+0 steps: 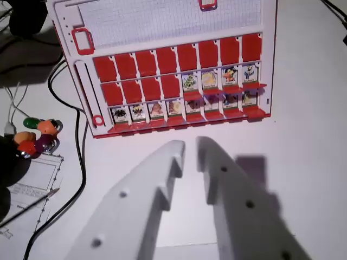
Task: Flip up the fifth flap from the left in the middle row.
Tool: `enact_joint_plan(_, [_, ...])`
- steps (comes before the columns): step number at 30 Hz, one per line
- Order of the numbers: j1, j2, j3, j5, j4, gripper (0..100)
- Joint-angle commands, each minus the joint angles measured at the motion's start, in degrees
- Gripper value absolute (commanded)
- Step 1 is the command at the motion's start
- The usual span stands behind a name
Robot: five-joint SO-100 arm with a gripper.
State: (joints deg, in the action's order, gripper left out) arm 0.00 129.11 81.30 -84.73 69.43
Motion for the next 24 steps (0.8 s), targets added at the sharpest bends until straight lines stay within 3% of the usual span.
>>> enact_joint_plan(1, [-0.5, -1.5, -6.7, 0.8, -2.3, 2])
enact_joint_plan(16, [-1.3, -17.2, -22.2, 3.6, -2.1, 2])
enact_joint_plan(24, [-1.5, -27.3, -29.3, 6.2, 3.0, 2])
